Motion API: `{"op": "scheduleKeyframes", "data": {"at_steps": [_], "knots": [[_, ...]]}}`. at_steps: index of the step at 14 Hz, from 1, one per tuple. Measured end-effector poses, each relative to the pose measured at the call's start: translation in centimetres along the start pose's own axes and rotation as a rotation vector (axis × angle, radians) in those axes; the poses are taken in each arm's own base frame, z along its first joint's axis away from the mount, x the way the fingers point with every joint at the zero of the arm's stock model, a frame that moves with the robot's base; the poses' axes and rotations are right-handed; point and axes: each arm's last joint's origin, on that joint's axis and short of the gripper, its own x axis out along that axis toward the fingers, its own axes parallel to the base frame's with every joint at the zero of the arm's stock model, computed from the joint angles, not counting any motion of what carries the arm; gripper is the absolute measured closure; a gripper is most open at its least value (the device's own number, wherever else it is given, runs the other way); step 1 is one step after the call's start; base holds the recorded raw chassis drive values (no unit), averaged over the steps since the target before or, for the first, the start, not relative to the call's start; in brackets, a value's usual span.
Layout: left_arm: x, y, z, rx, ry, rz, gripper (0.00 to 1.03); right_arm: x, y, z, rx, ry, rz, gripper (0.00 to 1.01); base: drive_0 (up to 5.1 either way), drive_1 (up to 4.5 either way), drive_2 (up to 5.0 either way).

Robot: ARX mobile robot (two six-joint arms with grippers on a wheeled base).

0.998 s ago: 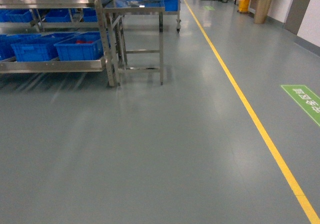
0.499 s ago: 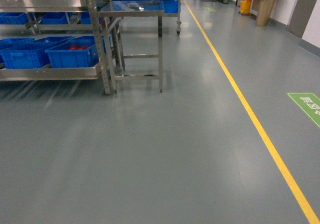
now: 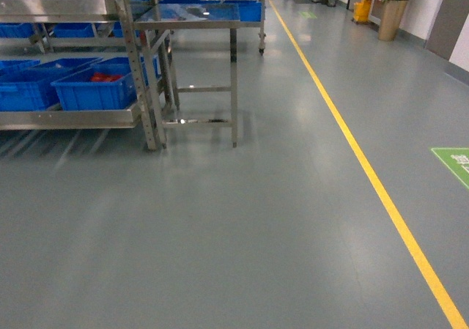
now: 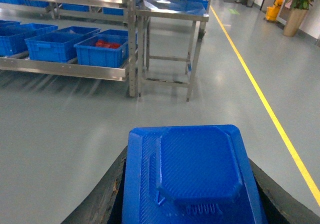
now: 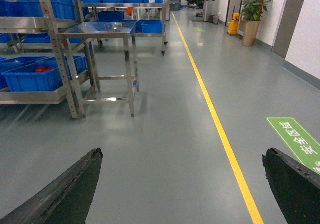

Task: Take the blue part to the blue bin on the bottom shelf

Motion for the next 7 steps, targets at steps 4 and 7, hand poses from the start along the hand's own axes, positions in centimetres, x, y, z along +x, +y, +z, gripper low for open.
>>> {"op": "scheduleKeyframes", "data": {"at_steps": [4, 7], "knots": [[0.0, 0.0, 0.01, 0.0, -0.001, 0.0, 0.59, 0.0, 0.0, -0.04, 0.0, 0.004, 0.0, 0.03, 0.0, 4.04, -4.0], [0.01, 0.0, -0.02, 0.001, 0.002, 0.0, 0.59, 0.0, 0.0, -0.04, 0.0, 0.004, 0.0, 0.03, 0.0, 4.04, -4.0]]}}
